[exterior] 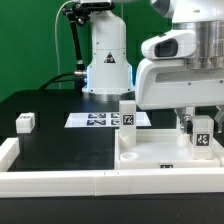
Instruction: Assemble square table
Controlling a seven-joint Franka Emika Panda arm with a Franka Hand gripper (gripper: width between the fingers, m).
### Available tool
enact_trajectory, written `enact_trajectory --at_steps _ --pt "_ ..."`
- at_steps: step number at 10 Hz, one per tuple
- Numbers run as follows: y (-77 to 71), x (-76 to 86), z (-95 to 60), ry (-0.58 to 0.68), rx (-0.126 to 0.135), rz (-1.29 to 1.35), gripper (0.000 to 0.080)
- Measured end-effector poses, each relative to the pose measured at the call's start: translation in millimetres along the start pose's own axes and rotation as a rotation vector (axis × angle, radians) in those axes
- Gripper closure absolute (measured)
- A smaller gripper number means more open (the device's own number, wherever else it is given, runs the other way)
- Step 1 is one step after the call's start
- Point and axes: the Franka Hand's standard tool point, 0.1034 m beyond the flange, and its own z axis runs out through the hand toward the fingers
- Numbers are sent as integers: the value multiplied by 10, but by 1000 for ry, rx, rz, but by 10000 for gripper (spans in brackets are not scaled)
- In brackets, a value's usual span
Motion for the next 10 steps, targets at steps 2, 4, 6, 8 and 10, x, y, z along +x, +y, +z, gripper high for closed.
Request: enact_trajectory --at_steps 2,4,6,8,10 --pt "20 6 0 8 -10 147 509" --pt "54 13 -3 15 -22 268 502" --pt "113 29 -10 19 -34 313 499" --pt "85 12 -25 18 -31 296 312" --pt "98 -60 -128 16 -25 209 205"
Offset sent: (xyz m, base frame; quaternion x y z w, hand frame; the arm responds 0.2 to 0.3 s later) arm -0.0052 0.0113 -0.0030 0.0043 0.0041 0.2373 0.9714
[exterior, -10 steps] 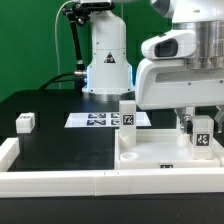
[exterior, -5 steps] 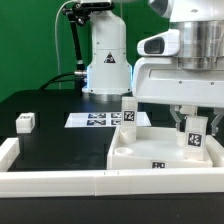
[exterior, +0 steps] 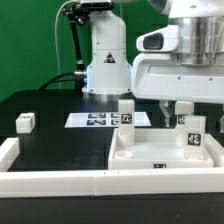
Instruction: Assemble square table
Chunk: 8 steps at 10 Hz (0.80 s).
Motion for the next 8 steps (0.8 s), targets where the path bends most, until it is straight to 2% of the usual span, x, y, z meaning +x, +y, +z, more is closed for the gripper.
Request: enact_trajectory --at_steps 1,3,4,6,7,8 --pt "24 -21 -89 3 7 -49 161" --pt "143 -13 -309 12 22 -125 153" --pt "293 36 -405 13 25 -179 153" --pt "582 162 -440 18 20 -235 151" --pt "630 203 -457 22 20 -223 151" --pt "592 175 -442 19 20 -231 151"
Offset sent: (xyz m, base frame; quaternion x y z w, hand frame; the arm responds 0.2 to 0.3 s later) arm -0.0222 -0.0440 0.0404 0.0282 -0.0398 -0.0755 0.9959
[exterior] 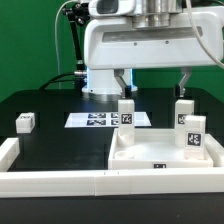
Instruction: Assemble square table
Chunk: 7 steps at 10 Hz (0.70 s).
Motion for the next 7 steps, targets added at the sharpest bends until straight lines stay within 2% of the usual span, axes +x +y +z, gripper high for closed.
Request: enact_trajectory --at_steps 3,5,6,7 --pt "33 7 0 0 -1 2 151" --pt "84 9 127 -15 -12 -7 151" --pt "240 -12 136 -20 -19 -19 151" --pt "476 -83 157 -17 -26 -31 151"
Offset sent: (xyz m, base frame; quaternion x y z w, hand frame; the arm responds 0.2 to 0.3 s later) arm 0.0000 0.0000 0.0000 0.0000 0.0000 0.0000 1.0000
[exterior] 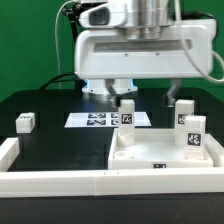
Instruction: Assemble square table
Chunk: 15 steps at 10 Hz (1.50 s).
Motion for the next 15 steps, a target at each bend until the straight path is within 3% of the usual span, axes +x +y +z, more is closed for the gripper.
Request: enact_trajectory --at_steps 2,3,4,9,11,13,15 --pt "362 -206 73 -15 -9 -5 151" --pt "625 -247 94 -14 -7 -32 151" --pt "752 -266 112 -14 -8 -24 151" --pt "1125 -278 119 -15 -19 4 151" --pt "1363 -432 192 -16 -38 28 151" --pt "1749 -762 337 -34 -58 1 151" --pt "1968 -895 389 -44 -65 -1 151"
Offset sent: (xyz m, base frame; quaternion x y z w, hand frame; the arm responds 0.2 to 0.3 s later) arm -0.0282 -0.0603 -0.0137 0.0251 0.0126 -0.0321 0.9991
